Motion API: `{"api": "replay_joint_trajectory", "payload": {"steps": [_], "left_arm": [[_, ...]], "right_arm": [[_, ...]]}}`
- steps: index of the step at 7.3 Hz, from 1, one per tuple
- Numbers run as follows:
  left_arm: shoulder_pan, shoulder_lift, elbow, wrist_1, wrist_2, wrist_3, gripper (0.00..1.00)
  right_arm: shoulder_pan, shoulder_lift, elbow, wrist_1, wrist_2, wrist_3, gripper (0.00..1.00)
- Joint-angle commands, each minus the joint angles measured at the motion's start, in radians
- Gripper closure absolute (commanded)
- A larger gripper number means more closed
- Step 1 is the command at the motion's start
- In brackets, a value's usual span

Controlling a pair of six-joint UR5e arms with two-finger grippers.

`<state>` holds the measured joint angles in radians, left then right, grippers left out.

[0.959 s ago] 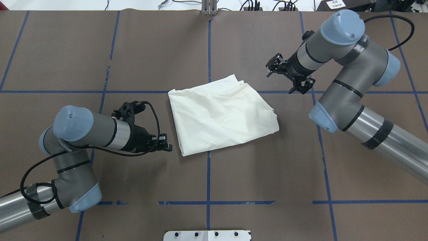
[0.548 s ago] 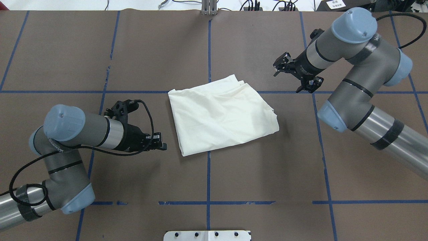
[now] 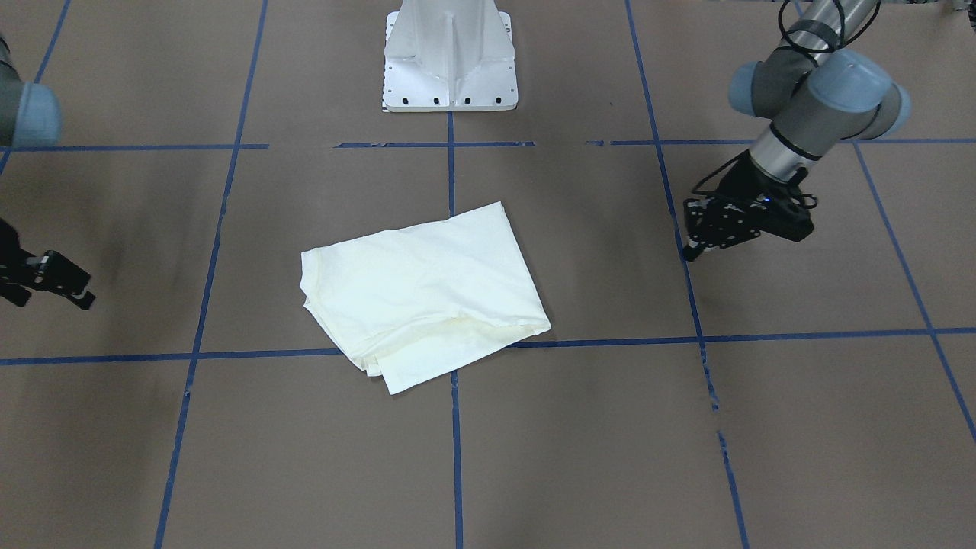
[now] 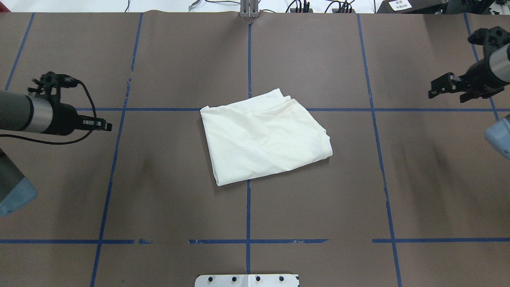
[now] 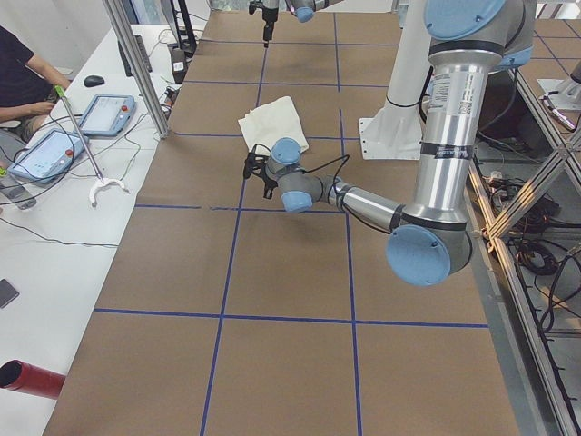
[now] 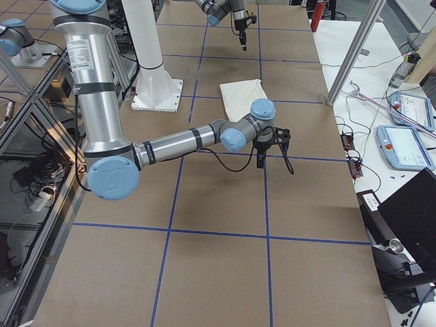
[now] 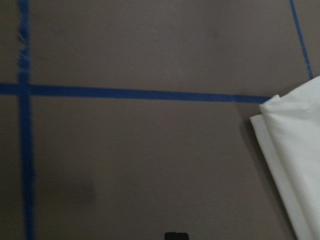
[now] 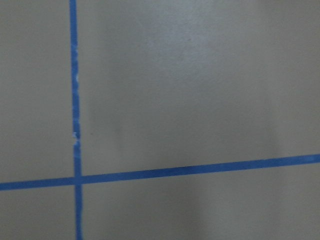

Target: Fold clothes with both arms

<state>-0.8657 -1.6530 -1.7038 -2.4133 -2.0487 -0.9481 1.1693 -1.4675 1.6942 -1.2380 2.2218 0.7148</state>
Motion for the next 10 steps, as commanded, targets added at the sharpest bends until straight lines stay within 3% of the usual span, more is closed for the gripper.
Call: {"api": "replay_joint_trajectory", "payload": {"steps": [1,2,4,5,10], "left_arm": [[-0.177,0.035,-0.011,0.174,-0.092,0.331,0.65],[-0.288,0.085,-0.045,0.244,-0.182,0.474,0.53],[-0.447,0.093,-0.075,0.412,-0.263,0.704,0.45],[-0.476,0.094,-0.073,0.481,-0.257,0.795,0.00],[-0.492,0.128,-0.065,0.476,-0.268,0.798,0.00]], "right_arm": [[0.161,-0.054,0.004,-0.165,0.004,-0.425,0.00],[0.223,-0.057,0.013,-0.270,0.030,-0.555,0.00],[0.301,-0.077,0.016,-0.340,0.100,-0.638,0.00],[0.315,-0.088,0.027,-0.341,0.102,-0.638,0.00],[0.323,-0.085,0.027,-0.342,0.099,-0.640,0.00]]}}
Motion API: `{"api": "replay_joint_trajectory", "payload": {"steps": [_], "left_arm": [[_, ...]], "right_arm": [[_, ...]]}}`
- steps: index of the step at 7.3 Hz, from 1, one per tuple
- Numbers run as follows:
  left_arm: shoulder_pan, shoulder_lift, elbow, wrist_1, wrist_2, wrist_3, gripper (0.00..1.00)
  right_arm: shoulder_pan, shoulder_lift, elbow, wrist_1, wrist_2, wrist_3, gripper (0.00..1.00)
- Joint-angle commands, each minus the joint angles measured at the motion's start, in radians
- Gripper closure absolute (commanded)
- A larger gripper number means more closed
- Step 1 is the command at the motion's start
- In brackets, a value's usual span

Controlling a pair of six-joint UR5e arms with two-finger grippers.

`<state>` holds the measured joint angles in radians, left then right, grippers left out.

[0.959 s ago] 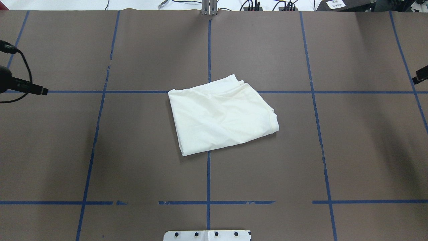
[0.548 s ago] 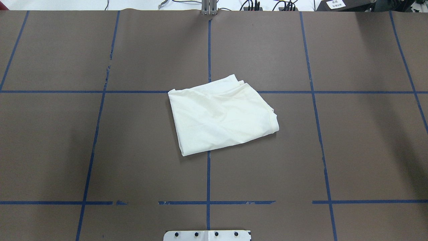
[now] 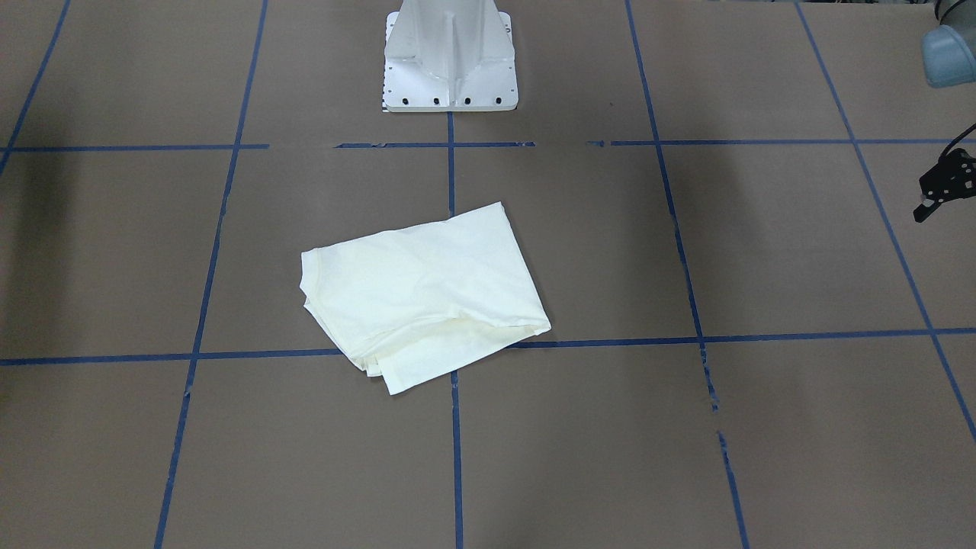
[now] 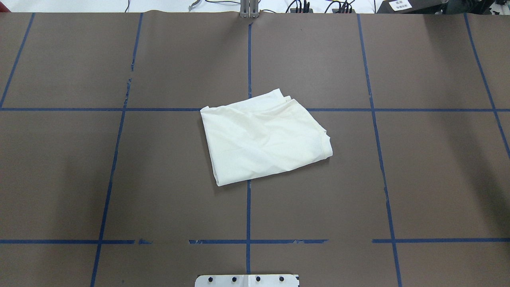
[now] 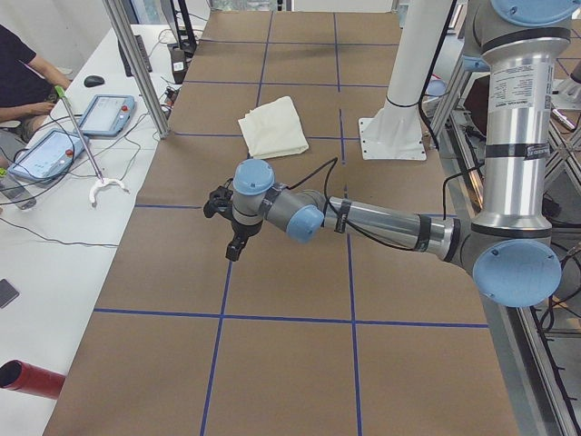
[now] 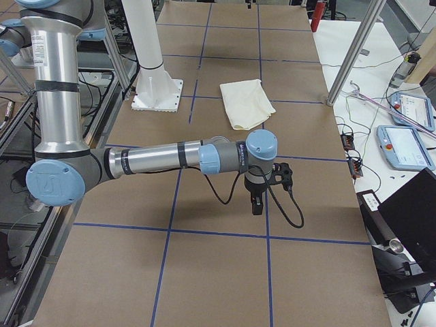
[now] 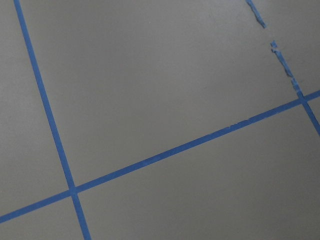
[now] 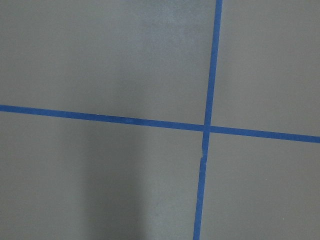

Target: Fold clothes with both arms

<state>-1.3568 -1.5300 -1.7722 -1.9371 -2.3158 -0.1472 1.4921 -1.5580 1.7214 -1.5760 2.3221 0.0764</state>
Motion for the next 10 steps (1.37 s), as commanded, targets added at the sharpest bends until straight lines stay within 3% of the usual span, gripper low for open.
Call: {"api": "replay_joint_trajectory", "payload": {"steps": [1,4,6,8,10], "left_arm": [[-0.001,0.008,0.010,-0.002,0.001,-0.003,0.00],[-0.027,0.018,0.026,-0.006,0.001,0.011,0.00],[-0.086,0.014,0.107,-0.003,-0.002,0.135,0.00],[-0.087,-0.009,0.122,0.020,0.003,0.063,0.00],[-0.091,-0.022,0.036,0.243,0.000,0.070,0.00]], "right_arm": [[-0.006,0.009,-0.012,-0.004,-0.012,-0.029,0.00],[0.014,0.010,-0.084,-0.032,-0.001,-0.166,0.00],[0.051,0.001,-0.094,-0.035,0.006,-0.175,0.00],[0.060,0.007,-0.082,-0.032,0.020,-0.159,0.00],[0.059,0.007,-0.082,-0.029,0.019,-0.158,0.00]]}}
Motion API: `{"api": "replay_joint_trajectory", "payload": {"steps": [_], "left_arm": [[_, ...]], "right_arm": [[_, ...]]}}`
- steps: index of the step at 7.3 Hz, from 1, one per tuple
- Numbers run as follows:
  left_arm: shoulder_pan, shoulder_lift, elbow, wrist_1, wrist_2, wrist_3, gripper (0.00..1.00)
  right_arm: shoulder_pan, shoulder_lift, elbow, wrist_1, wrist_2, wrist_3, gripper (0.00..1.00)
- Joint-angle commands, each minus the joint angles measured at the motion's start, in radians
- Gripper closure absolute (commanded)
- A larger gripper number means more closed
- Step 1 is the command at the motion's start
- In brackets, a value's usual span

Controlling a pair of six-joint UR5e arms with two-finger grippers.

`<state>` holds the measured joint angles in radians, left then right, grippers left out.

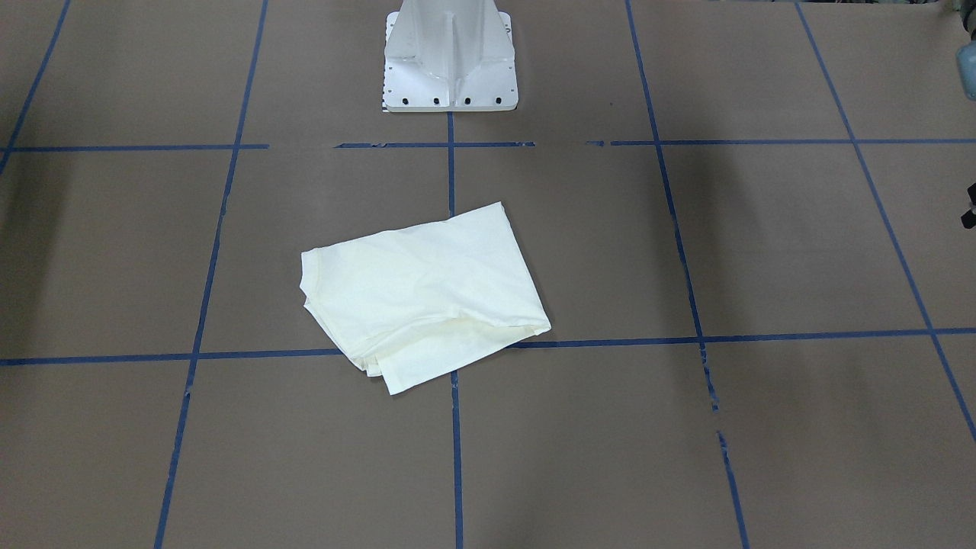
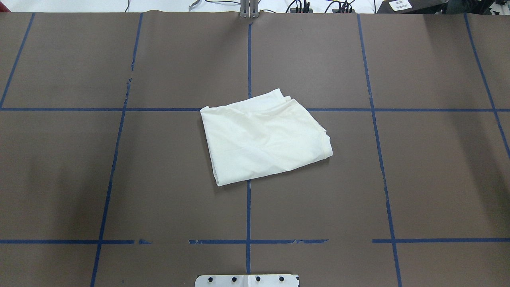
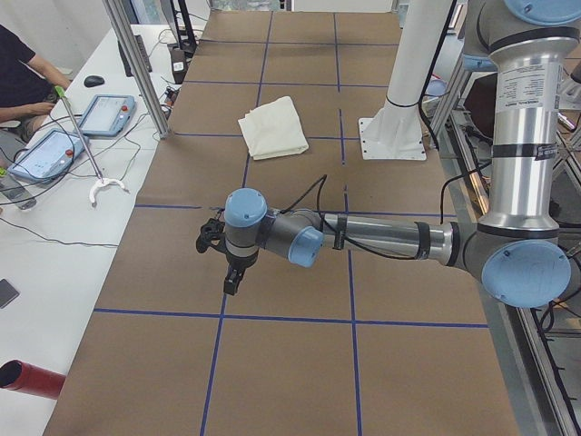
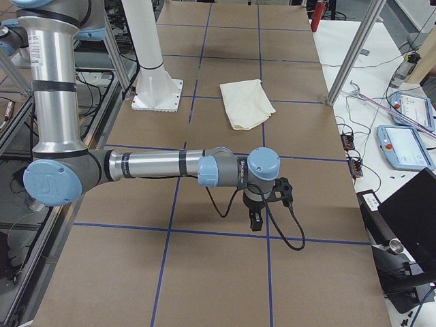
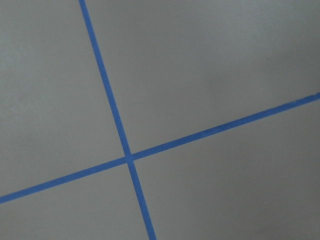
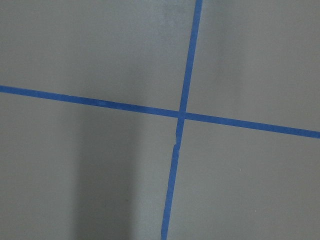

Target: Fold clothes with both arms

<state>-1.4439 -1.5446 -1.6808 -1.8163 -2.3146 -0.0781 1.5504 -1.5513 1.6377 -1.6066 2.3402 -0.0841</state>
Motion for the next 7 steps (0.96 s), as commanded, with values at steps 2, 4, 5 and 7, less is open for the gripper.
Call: {"api": "replay_joint_trajectory", "payload": {"steps": [2,4,5,7], "left_arm": [[-0.023,-0.003,-0.095,0.192,-0.003,0.004,0.00],[-0.027,0.001,-0.122,0.231,-0.052,0.004,0.00],[-0.027,0.015,-0.123,0.227,-0.057,0.005,0.00],[-0.026,0.011,-0.120,0.221,-0.071,0.003,0.00]], "right_arm": [[-0.024,-0.001,0.004,0.011,0.008,0.080,0.00],[-0.038,-0.010,0.004,0.014,0.007,0.080,0.00],[-0.049,-0.010,0.002,0.014,0.004,0.081,0.00],[-0.049,-0.009,0.004,0.013,0.008,0.070,0.00]]}}
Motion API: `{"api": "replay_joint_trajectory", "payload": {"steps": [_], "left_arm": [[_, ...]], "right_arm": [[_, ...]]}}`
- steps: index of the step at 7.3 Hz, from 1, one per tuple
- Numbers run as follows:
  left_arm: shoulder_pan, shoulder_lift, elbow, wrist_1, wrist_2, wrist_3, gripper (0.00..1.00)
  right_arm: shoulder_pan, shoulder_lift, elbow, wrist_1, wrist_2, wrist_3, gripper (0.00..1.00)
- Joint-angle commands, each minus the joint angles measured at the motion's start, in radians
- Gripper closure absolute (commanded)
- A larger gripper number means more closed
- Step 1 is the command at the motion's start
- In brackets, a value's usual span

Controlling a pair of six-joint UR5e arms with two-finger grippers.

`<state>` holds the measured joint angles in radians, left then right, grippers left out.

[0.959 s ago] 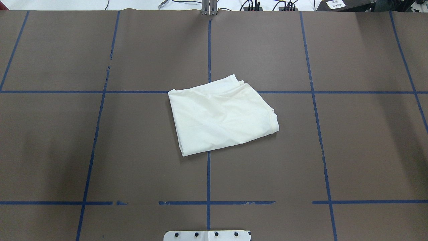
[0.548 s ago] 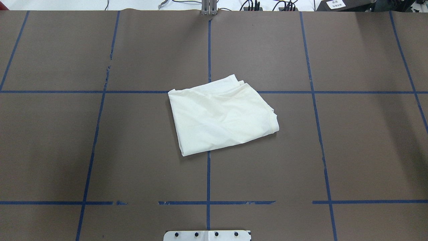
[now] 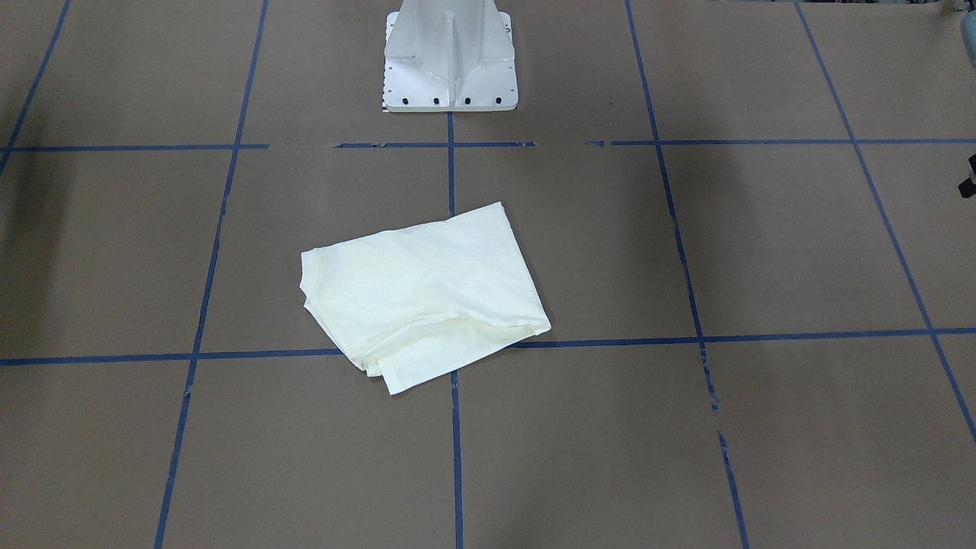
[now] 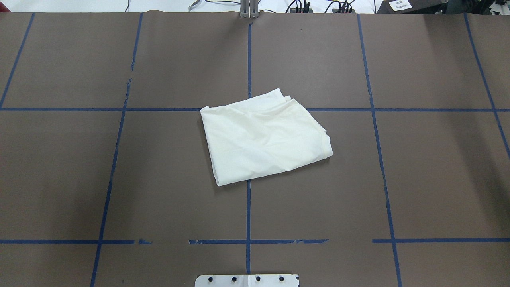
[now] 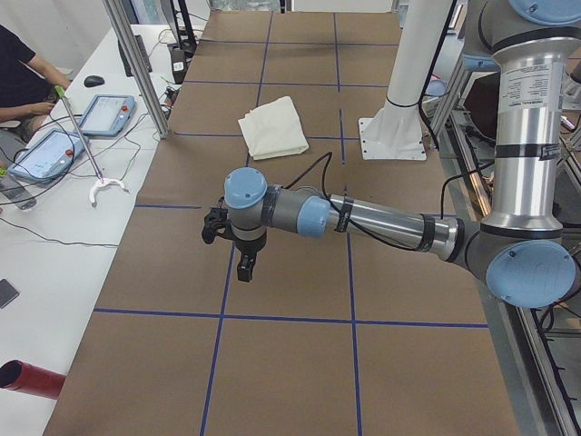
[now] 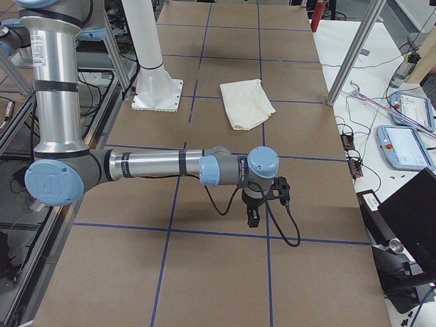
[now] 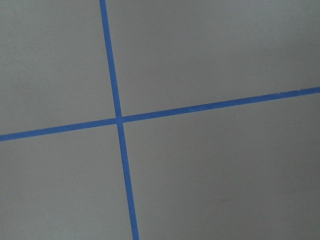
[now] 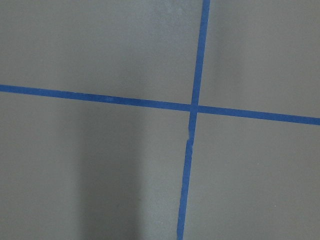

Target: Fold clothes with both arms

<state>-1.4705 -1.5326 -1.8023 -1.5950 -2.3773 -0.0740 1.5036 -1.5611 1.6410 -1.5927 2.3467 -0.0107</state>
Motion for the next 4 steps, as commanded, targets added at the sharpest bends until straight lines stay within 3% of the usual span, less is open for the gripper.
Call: {"api": "replay_joint_trajectory", "payload": {"steps": [1,4], "left_arm": [[-0.001,0.003,-0.029,-0.010,-0.005,0.000,0.00],[0.002,0.014,-0.062,-0.020,-0.022,-0.010,0.00]], "right_arm": [[-0.002,0.000,0.003,-0.003,0.003,-0.002,0.00],[-0.002,-0.004,0.004,0.000,-0.004,0.009,0.00]]}}
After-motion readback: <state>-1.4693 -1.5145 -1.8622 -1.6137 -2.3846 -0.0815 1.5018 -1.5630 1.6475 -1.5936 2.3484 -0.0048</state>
